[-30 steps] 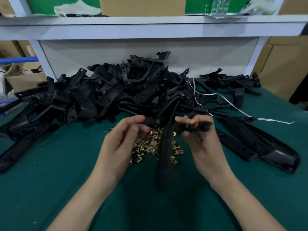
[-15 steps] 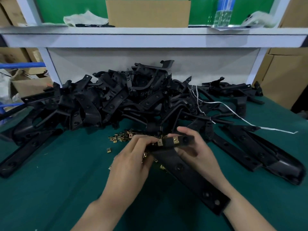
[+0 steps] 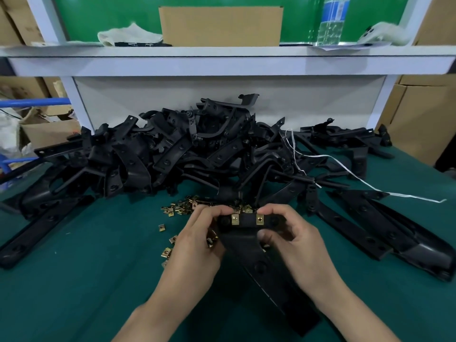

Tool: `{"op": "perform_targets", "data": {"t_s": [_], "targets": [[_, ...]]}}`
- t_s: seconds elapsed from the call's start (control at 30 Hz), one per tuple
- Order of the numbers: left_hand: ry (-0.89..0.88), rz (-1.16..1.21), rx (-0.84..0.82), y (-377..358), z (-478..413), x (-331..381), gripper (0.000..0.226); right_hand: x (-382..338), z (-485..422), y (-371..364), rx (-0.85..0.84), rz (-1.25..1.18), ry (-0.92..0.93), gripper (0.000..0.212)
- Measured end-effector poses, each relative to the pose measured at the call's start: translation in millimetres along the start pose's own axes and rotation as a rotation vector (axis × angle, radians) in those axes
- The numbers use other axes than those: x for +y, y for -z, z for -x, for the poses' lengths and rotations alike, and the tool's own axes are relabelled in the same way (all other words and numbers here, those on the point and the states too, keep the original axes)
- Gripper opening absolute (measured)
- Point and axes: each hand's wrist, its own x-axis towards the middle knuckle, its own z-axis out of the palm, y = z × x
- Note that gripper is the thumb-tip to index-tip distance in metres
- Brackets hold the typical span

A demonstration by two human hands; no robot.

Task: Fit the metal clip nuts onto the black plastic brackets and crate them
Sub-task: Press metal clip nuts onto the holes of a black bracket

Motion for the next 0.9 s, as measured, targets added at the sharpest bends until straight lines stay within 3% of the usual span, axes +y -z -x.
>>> {"op": "perform_targets", "data": {"t_s": [0.27, 0.57, 0.67, 0.9], "targets": [[-0.074, -0.084, -0.008, 1.9, 3.0, 1.0, 0.064, 2.6, -2.2, -1.0, -0.005, 0.064, 0.002, 0.035], [-0.077, -0.097, -0.026, 2.4, 3.2, 2.6, 0.058, 5.4, -3.3, -1.5, -0.017, 0.099, -0.015, 0.026], [-0.078, -0.123, -0.041, 3.0, 3.3, 2.8, 0.057, 7.5, -3.8, 0.3, -0.024, 0.141, -0.005, 0.04], [-0.041, -0.135, -0.075, -2.6, 6.1, 1.4, 0.065, 12.7, -6.8, -1.3, -0.038, 0.152, -0.039, 0.038]]}}
